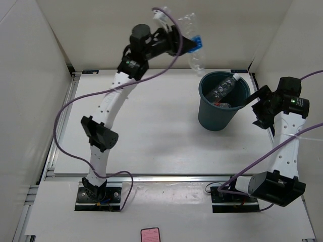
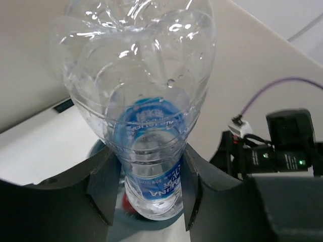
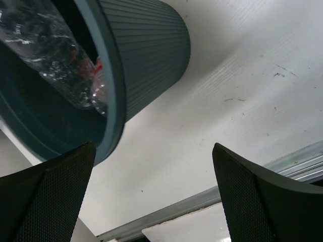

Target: Put the plastic bottles in the bin

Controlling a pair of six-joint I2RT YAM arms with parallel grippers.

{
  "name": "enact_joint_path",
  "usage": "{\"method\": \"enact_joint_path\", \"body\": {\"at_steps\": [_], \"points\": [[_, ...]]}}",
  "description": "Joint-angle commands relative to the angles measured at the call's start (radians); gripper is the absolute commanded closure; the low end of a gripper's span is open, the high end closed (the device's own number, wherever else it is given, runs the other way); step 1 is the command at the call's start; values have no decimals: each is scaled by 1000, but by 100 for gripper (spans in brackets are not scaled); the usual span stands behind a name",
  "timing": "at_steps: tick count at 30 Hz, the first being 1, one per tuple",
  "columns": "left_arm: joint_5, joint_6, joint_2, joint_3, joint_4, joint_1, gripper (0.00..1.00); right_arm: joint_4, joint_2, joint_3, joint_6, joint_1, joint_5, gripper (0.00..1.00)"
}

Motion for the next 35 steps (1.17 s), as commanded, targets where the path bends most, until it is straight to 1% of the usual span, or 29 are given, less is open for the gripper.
{"method": "enact_joint_path", "body": {"at_steps": [1,2,3,7,9,11,12,13,14,15,16,18,19,20,21,22,23,25,26,27,28,29,30,32,33,34,35], "points": [[-102,70,161,121,-63,-76,56,4,5,118,-4,-6,-13,0],[-136,99,175,137,-63,-99,51,4,5,130,-13,-6,-13,0],[-192,110,195,148,-54,-143,49,-5,5,142,-13,-6,-13,0],[-213,110,250,148,-23,-207,44,-24,-43,185,-26,-6,5,0],[-213,110,268,148,-23,-222,44,-24,-66,172,-39,-6,17,0],[-204,110,282,148,-23,-231,36,-24,-84,152,-49,-6,17,0],[-195,121,282,133,-23,-231,29,-24,-99,143,-49,-6,28,0],[-195,133,240,114,-23,-231,15,-24,-112,130,-58,-6,28,0],[-195,144,212,62,-23,-231,0,-24,-112,130,-58,-6,37,0],[-208,173,181,42,-23,-222,0,-24,-121,130,-58,-6,37,0],[-242,193,105,28,-32,-198,0,-24,-121,121,-58,-6,37,0],[-343,193,-13,-70,-32,-165,0,-24,-121,121,-58,-6,37,0],[-466,193,-74,-113,-32,-129,0,-24,-121,112,-47,-6,46,0],[-516,193,-193,-204,-32,-107,0,-24,-121,112,-47,-6,46,0],[-549,184,-249,-251,-32,-84,0,-1,-121,103,-36,-6,46,0],[-575,184,-302,-300,-32,-37,0,8,-110,89,-36,-6,11,0],[-575,194,-413,-426,-32,-15,0,8,-98,89,-36,-6,-18,0],[-615,231,-535,-589,-41,17,0,69,-84,64,-48,-6,-116,0],[-720,231,-664,-775,-41,37,0,79,-64,64,-49,-6,-182,0],[-788,231,-732,-870,-54,46,0,79,-55,64,-39,-6,-202,0],[-879,186,-801,-957,-63,46,0,94,-44,64,-39,-6,-217,0],[-1073,159,-869,-1039,-75,60,0,94,-23,79,-30,-6,-217,0],[-1159,142,-1000,-1196,-84,75,0,94,-12,89,-30,-6,-230,0],[-1282,136,-1113,-1326,-84,105,0,103,18,98,-30,-6,-249,0],[-1376,150,-1196,-1381,-98,114,0,103,28,112,-30,-6,-259,0],[-1440,150,-1227,-1474,-135,123,0,103,37,124,-30,-6,-259,0],[-1513,151,-1254,-1516,-159,146,0,103,48,124,-30,-6,-268,0]]}}
